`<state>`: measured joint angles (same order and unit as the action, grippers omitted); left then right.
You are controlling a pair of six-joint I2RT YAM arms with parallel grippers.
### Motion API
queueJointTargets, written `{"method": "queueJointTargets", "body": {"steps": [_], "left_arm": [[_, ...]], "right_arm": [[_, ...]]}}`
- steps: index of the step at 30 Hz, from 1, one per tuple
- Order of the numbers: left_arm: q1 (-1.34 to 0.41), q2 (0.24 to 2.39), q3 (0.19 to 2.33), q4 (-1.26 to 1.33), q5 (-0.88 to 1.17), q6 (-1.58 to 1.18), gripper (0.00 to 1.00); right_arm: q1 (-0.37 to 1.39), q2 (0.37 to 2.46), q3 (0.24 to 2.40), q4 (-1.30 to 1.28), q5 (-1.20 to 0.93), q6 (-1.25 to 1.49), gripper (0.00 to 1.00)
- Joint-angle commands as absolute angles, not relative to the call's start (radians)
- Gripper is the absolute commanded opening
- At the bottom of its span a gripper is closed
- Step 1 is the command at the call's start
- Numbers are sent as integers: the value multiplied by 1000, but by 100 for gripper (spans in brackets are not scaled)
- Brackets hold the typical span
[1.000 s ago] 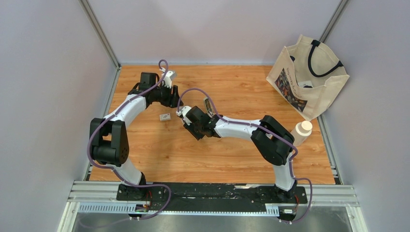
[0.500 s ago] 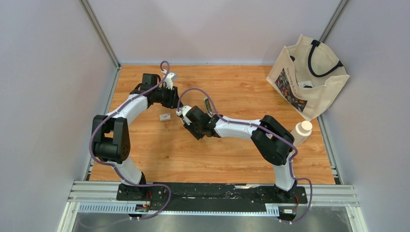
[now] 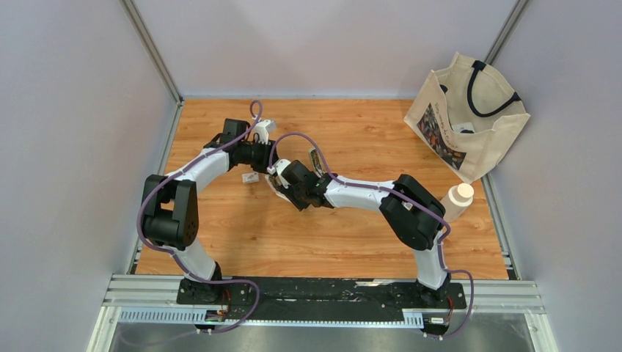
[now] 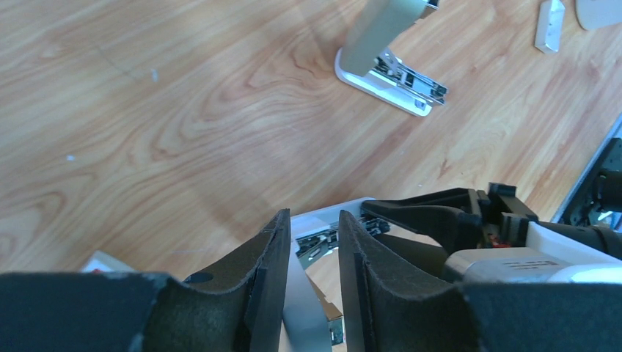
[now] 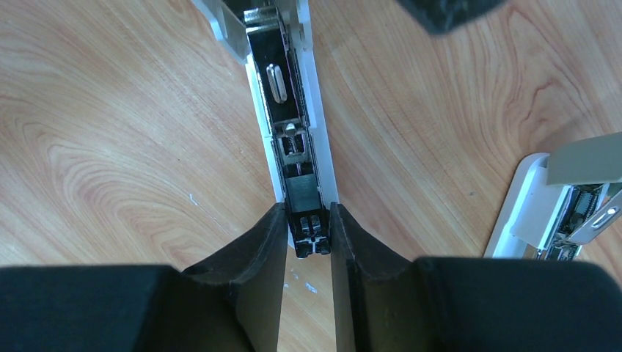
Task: Load the staples into the stapler
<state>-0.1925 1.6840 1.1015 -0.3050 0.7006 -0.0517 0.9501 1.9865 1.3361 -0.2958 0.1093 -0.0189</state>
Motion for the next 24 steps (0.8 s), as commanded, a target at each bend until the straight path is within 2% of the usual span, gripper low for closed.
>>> {"method": "queueJointTargets", "body": {"steps": [1, 9, 13, 24], "left_arm": [[-212, 1637, 1097, -281, 730, -98, 40], [-212, 1651, 1118, -262, 684, -106, 45], [-204, 1643, 1141, -288, 663, -78, 50], [-86, 1554, 1167, -337, 680, -40, 55]], "right_arm": [[946, 2006, 1368, -288, 126, -8, 30], [945, 2003, 1365, -288, 121, -11, 29], [946, 1994, 1359, -288, 123, -17, 29], [946, 1924, 1324, -293, 77, -41, 32]]}}
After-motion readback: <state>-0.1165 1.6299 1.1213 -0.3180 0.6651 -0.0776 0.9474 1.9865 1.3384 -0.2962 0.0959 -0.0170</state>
